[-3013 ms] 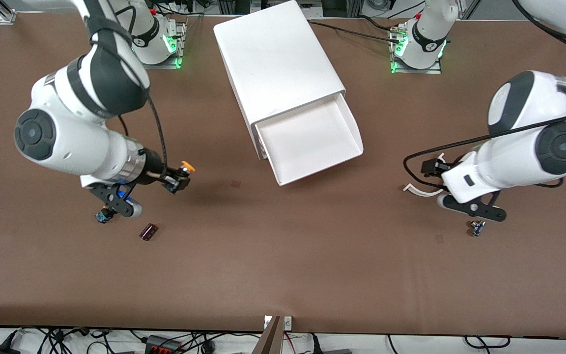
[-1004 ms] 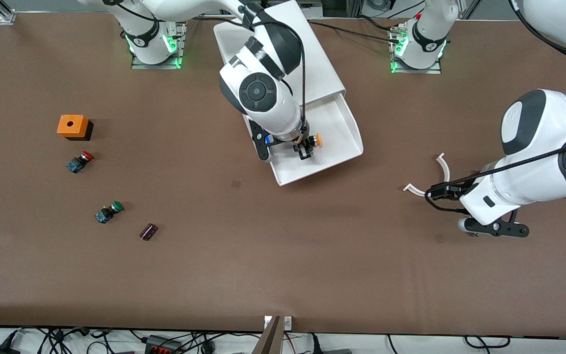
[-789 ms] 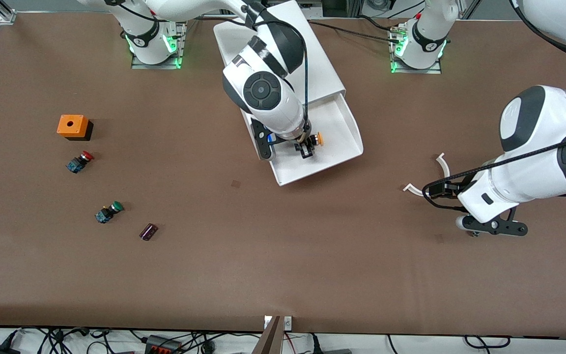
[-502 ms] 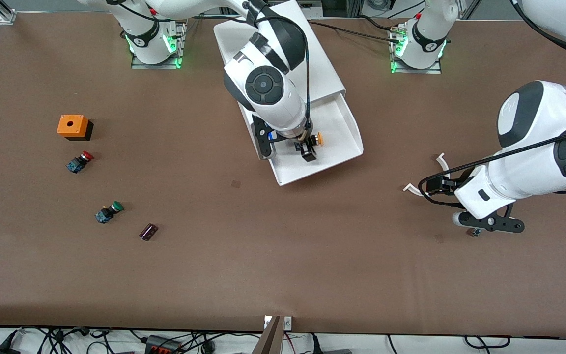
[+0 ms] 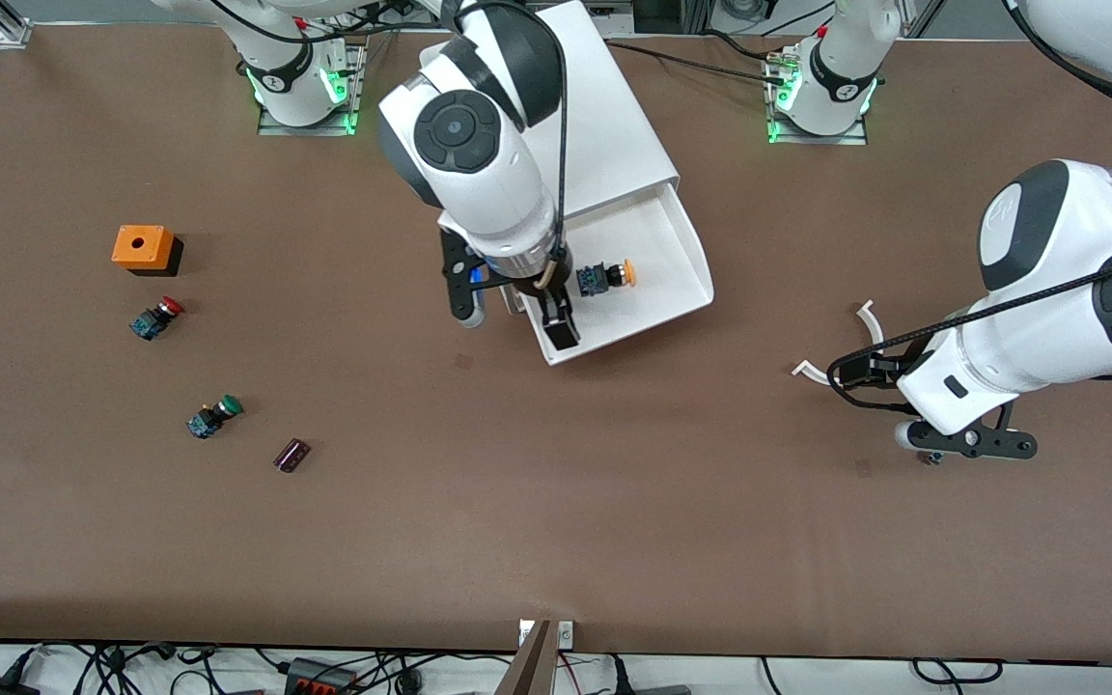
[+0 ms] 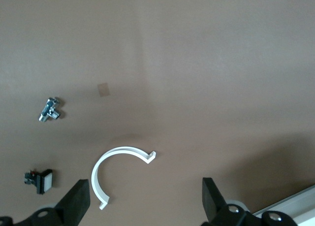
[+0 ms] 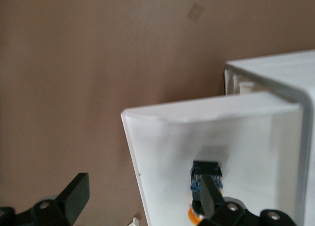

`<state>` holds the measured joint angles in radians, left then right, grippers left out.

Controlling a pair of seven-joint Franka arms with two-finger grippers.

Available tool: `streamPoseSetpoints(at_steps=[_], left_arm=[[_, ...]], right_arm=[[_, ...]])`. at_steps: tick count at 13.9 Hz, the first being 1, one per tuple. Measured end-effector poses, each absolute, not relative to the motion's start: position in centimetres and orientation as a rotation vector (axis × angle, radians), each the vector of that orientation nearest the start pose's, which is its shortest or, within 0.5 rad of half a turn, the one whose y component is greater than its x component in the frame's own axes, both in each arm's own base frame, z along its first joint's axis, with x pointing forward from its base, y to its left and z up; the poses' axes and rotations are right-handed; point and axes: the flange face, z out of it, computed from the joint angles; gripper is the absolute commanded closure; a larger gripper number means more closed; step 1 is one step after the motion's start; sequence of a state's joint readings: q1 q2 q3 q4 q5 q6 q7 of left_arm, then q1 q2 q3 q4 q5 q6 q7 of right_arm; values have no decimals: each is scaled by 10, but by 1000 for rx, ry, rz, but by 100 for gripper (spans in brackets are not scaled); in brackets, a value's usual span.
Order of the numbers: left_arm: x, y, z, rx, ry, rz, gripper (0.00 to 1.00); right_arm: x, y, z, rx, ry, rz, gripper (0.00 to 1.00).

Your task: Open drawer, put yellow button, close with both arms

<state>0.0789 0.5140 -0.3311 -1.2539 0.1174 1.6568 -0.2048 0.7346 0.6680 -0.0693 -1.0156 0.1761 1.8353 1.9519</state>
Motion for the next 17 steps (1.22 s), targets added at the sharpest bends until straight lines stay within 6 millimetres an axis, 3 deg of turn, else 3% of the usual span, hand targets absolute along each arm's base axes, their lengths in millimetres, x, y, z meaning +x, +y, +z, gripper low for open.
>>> streamPoseSetpoints(at_steps=[2,4,9,13,17], left_arm=[[681,-126,464,-3157,-105,171,0],[674,-154,457,-3134,-269,198,0],[645,-266,432,-3098,-581,135,0],[639,-306,411,-3144,-580,93,0],[615,-357,392,-3159,-476,126,0]], right_arm=[[584,461,489,-2494,1674,104,0],[602,413,495,-2664,1524,129,0],[659,281,489,-2905,1167,191,0],[685,208,489,-2960,963,187,0],[700,149,489,-2996,799,186,0]])
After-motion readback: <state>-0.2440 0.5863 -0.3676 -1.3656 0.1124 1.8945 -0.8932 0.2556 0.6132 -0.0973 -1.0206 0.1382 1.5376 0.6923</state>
